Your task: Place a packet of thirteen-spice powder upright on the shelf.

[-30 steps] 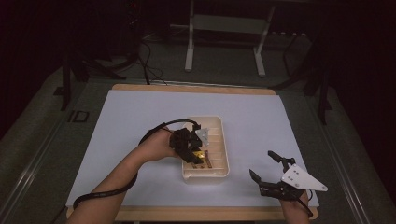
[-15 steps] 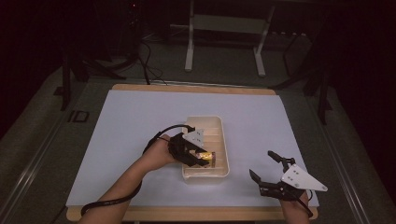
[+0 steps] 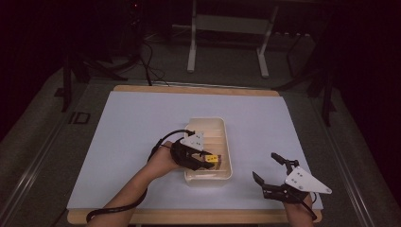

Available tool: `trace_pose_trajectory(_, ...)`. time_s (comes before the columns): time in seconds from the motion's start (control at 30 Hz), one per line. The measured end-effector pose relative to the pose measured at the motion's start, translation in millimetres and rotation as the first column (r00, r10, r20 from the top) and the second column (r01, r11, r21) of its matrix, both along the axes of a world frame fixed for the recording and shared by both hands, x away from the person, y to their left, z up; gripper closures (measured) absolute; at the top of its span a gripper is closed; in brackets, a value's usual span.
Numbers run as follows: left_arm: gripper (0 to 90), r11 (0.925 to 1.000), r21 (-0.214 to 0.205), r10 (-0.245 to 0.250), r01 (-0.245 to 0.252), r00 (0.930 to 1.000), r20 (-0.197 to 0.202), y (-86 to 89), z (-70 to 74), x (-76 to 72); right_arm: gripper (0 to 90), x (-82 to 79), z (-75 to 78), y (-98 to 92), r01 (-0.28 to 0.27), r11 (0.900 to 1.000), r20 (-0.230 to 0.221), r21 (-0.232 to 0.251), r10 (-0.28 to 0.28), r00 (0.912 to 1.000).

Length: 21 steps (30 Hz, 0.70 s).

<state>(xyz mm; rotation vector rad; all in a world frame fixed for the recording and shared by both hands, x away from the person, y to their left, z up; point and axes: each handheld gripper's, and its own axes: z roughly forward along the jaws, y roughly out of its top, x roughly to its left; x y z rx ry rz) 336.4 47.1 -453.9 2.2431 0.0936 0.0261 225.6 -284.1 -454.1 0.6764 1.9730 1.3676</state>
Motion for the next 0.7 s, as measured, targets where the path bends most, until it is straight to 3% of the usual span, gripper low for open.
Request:
trace_pose_trajectory(0.3, 59.0, 0.9998, -0.019, -0.002, 0.002, 0.9999, -0.012, 8.5, 9.4, -1.3, 14.8, -0.4, 0.2, -0.1, 0.000, 1.0000, 0.001, 0.001, 0.000, 1.0000)
trace_pose_trajectory(0.5, 58.6, 0.9988, -0.040, 0.026, -0.027, 0.9991, -0.033, 20.5, 19.8, -0.9, 14.8, -0.4, 0.3, -0.2, 0.001, 1.0000, 0.000, 0.001, -0.001, 1.0000)
trace_pose_trajectory(0.57, 53.9, 0.9977, -0.046, 0.049, -0.049, 0.9988, -0.002, 24.9, 23.1, -1.3, 14.8, -0.2, 0.2, 0.1, 0.001, 1.0000, 0.000, 0.000, -0.001, 1.0000)
trace_pose_trajectory(0.7, 41.8, 0.9933, -0.046, 0.106, -0.105, 0.9944, 0.004, 30.7, 28.1, -2.3, 14.8, -0.4, 0.2, 0.6, 0.000, 1.0000, -0.001, -0.001, 0.000, 1.0000)
